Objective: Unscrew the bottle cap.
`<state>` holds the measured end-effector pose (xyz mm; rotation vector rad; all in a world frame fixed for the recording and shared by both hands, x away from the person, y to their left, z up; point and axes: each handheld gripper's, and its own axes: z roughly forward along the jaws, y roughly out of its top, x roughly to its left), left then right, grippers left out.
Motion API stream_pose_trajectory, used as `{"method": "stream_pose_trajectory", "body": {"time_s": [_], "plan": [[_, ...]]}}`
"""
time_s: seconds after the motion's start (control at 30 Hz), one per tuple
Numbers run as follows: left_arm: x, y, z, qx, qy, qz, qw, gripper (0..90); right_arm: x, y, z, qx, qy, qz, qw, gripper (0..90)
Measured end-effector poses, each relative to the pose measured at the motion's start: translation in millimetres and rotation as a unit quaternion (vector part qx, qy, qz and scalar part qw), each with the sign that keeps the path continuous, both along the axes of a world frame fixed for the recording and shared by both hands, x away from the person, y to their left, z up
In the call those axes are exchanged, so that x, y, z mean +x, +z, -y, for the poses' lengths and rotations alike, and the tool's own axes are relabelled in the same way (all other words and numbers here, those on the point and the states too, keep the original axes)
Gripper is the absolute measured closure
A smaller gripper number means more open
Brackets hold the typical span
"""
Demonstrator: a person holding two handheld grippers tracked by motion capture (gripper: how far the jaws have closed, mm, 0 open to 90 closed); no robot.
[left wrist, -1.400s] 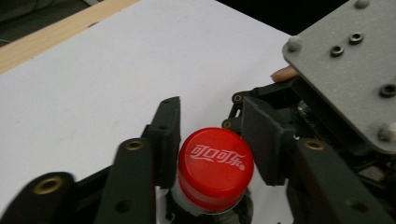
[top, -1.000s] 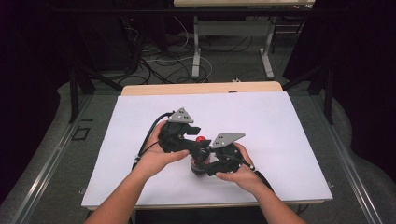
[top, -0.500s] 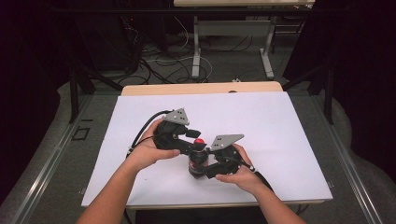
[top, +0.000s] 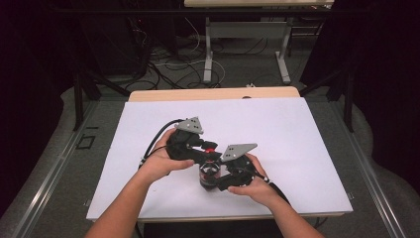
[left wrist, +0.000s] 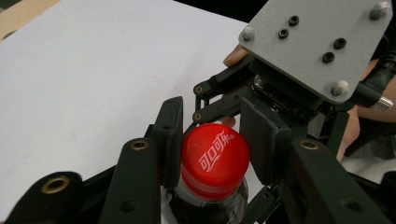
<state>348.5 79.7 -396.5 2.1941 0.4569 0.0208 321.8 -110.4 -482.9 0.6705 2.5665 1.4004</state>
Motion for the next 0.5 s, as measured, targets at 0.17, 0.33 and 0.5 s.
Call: {"method": "stream_pose_trajectory", "body": {"time_s": [0.17, 0.33, 0.5], "plan": [[-7.7, 0.1, 9.7, 0.01, 0.066, 0.013, 0.9977, 61.3, 2.0, -0.6, 1.4, -0.003, -0.015, -0.001, 0.9999, 31.3], [-15.3, 0.6, 21.1, 0.023, 0.141, 0.015, 0.9897, 61.4, 2.7, -1.1, 2.0, -0.006, -0.037, 0.003, 0.9993, 31.3], [-17.5, -0.4, 27.3, 0.026, 0.172, 0.027, 0.9843, 61.5, 3.3, -1.2, 3.2, -0.015, -0.048, -0.001, 0.9987, 31.3]]}}
